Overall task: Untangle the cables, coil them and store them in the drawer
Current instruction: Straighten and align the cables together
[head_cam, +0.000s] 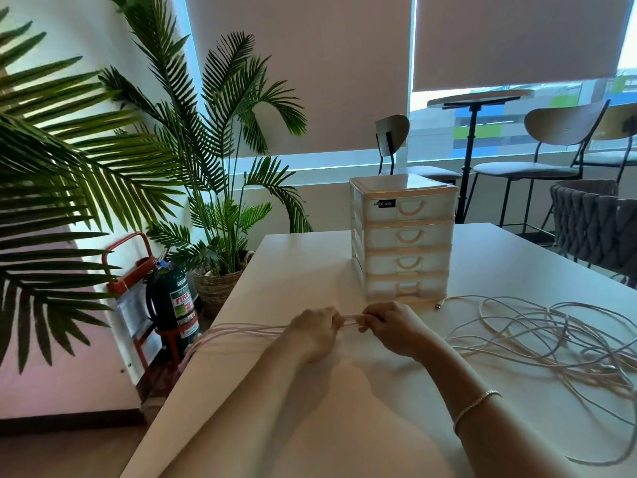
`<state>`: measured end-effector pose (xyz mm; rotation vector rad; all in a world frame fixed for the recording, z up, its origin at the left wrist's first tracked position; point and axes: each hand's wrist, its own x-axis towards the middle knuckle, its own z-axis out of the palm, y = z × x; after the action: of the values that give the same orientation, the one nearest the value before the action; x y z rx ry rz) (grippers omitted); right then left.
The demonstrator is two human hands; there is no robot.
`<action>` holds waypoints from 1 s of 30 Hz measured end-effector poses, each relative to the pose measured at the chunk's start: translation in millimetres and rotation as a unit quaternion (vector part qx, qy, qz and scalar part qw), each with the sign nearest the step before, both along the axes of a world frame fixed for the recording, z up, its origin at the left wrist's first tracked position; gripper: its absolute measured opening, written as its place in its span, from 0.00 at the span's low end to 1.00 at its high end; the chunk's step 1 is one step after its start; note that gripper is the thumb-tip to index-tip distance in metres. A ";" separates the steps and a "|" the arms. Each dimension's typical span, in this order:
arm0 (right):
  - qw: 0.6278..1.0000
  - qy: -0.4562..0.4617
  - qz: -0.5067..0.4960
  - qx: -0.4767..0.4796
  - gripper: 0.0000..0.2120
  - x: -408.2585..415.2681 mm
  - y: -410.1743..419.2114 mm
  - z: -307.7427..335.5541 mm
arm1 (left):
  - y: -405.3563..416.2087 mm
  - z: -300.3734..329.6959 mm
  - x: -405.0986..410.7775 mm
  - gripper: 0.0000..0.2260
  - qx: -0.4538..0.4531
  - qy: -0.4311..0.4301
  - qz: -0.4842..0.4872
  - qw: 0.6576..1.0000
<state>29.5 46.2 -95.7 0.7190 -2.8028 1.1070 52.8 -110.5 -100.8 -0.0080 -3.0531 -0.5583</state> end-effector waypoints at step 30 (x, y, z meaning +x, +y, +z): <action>0.993 -0.107 0.058 -0.004 0.14 0.0 -2.2 5.7 | 5.1 -14.4 3.4 0.12 0.192 0.197 0.047 0.960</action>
<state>29.5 44.0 -90.0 0.8185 -2.9626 1.2854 56.2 -105.4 -115.2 0.0343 -2.5059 -0.9956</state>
